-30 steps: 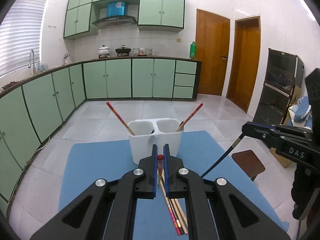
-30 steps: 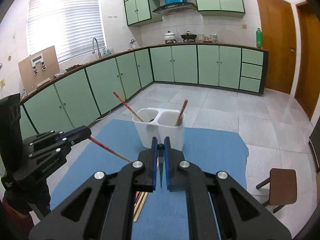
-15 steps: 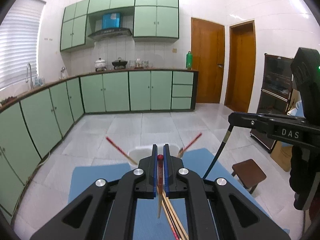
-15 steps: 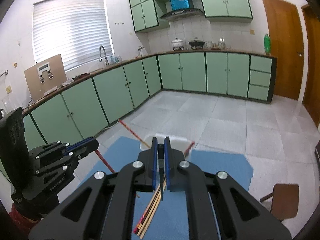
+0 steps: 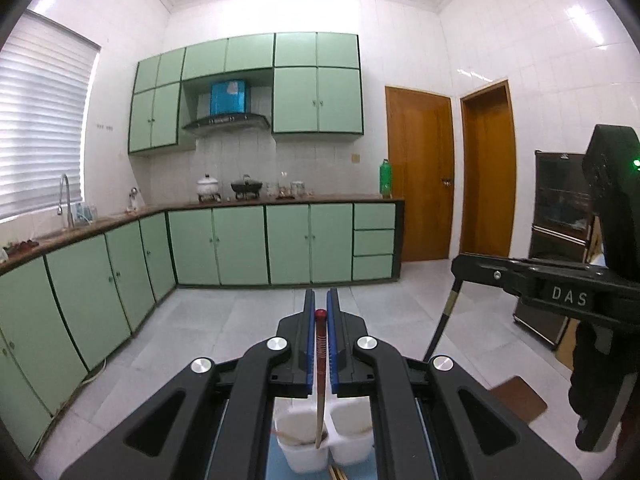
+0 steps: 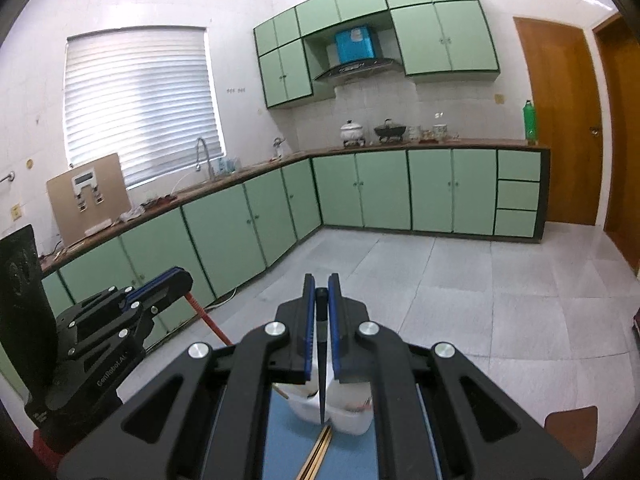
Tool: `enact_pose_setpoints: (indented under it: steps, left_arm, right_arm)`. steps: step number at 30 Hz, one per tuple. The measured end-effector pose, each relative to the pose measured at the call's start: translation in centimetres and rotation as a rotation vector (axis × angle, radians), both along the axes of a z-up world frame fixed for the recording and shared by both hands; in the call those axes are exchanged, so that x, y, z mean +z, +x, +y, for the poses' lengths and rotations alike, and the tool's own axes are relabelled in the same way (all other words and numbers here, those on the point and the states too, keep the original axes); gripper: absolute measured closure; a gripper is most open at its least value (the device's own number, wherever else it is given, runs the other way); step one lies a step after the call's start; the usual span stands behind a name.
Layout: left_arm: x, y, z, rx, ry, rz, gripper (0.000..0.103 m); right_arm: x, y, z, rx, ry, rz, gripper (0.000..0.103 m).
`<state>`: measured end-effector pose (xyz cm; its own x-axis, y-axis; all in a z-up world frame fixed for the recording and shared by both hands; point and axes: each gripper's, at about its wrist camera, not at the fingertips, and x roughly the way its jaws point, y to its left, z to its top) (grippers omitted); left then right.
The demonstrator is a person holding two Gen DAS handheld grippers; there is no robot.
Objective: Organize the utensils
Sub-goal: 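Lift both chopsticks and carry them toward the white caddy, then lower both chopsticks into the caddy and open both tools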
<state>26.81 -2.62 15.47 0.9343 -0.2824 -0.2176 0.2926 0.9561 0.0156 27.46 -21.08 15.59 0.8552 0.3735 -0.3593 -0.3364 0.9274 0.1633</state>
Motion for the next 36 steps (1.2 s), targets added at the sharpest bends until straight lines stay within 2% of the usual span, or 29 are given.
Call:
enact_pose_setpoints:
  steps: [3,6,10,16,20,22,26,28,30,33,36]
  left_arm:
    - [-0.6,2.1,-0.4,0.009,-0.002,-0.007,0.098]
    - [-2.6,4.5,-0.8,0.01,-0.005,0.031,0.098]
    - [-5.3,6.5,-1.2,0.014,-0.005,0.09,0.098]
    - [-8.6,7.6,-1.2,0.009,0.027,0.173,0.097]
    - [-9.4,7.7,-0.8,0.008,0.025,0.208,0.093]
    - [-9.6,7.3,-0.5,0.012,0.025,0.215,0.085]
    - [-9.5,5.7,0.2,0.02,0.015,0.212,0.069]
    - [-9.7,4.8,0.7,0.032,0.01,0.223,0.063]
    - [-10.0,3.8,1.0,0.034,-0.003,0.235,0.057]
    - [-11.0,1.8,1.7,0.045,-0.014,0.245,0.053]
    - [-12.7,-0.6,1.9,0.055,-0.013,0.269,0.044]
  right_arm:
    - [-0.6,2.1,-0.2,-0.025,-0.004,-0.009,0.097]
    - [-2.1,3.7,-0.2,-0.048,-0.008,-0.01,0.097]
    - [-5.1,5.8,0.1,-0.063,-0.024,0.035,0.097]
    - [-8.3,6.7,1.3,-0.057,-0.061,0.108,0.095]
    - [-9.4,6.4,1.9,-0.057,-0.081,0.14,0.091]
    - [-9.6,5.8,1.6,-0.07,-0.076,0.138,0.073]
    - [-9.6,3.9,0.4,-0.101,-0.063,0.122,0.06]
    - [-9.8,2.7,-0.2,-0.121,-0.058,0.116,0.044]
    - [-10.3,1.0,-0.7,-0.133,-0.05,0.111,0.035]
    - [-11.1,-1.1,-1.5,-0.136,-0.043,0.11,0.024]
    - [-12.8,-4.0,-1.6,-0.143,-0.054,0.107,0.016]
